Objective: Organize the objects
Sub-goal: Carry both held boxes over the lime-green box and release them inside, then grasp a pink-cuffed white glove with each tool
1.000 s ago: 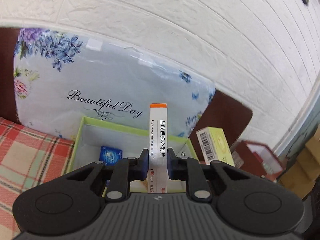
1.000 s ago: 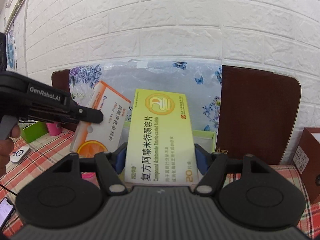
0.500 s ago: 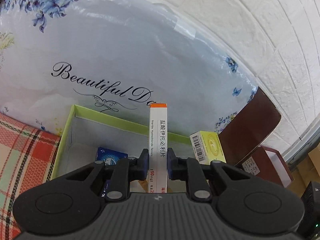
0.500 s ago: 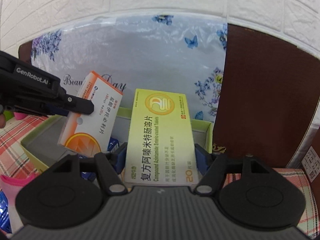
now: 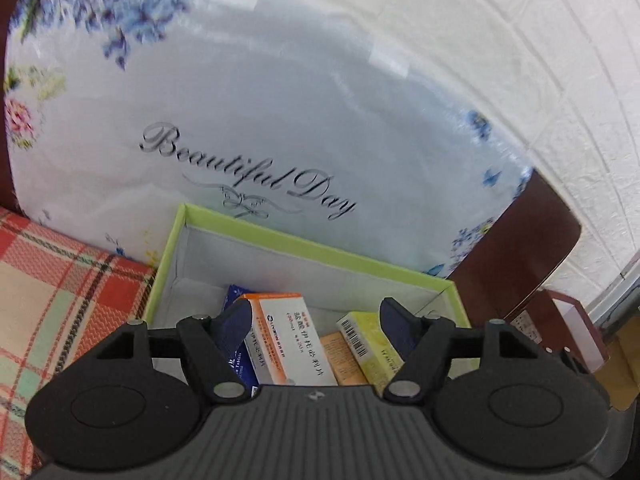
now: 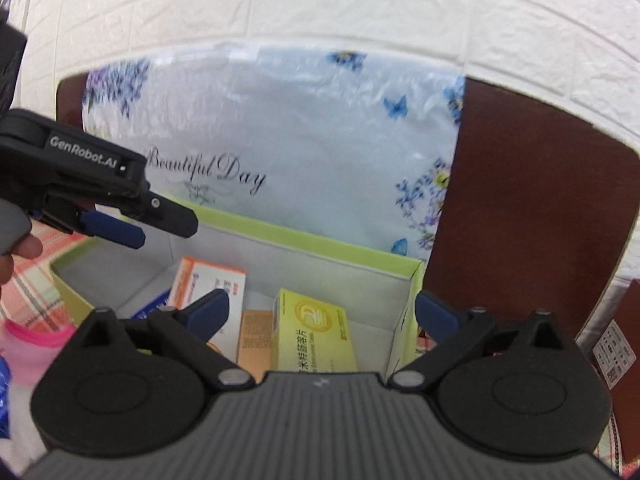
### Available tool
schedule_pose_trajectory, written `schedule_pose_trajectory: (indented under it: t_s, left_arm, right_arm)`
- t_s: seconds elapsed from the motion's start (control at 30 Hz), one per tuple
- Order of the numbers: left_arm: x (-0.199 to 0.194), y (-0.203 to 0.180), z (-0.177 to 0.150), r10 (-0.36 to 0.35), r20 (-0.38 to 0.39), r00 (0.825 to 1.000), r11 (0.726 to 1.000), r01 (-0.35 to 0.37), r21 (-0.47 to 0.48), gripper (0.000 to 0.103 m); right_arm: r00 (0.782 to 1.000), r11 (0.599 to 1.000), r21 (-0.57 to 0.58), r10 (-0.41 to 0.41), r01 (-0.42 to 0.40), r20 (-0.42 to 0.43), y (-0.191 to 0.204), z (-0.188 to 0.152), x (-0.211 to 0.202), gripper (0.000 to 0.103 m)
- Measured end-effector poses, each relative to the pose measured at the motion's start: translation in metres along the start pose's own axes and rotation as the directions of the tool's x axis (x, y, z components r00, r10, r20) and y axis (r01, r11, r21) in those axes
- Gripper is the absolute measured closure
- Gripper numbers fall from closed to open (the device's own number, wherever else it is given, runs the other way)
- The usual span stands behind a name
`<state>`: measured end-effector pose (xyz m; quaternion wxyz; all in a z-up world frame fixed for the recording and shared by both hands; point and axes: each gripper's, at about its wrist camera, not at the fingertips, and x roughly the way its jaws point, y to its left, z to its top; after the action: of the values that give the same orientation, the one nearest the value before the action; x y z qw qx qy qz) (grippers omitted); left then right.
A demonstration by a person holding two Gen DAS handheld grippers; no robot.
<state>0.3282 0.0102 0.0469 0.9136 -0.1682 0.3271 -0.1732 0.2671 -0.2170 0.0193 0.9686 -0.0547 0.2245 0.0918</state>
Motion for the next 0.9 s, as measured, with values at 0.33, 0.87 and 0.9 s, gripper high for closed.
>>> schedule_pose_trajectory:
  t_s: [0.33, 0.87, 0.9]
  left_arm:
    - [-0.090, -0.046, -0.038, 0.148, 0.096, 0.984, 0.986, -0.154, 0.057, 0.020]
    - [-0.154, -0.051, -0.166, 0.175, 0.064, 0.982, 0.983, -0.179, 0.052, 0.019]
    - [-0.154, -0.048, -0.173, 0.185, 0.054, 0.981, 0.981, -0.188, 0.050, 0.019]
  right_arm:
    - [0.997, 0.995, 0.092, 0.039, -0.045, 0.068, -0.001, -0.006, -0.090, 0.000]
    - [0.994, 0.977, 0.209, 0.020, -0.041, 0.105, 0.005, -0.101, -0.211, 0.000]
    - [0.995, 0.975, 0.218, 0.023, -0.043, 0.093, 0.006, -0.110, -0.214, 0.000]
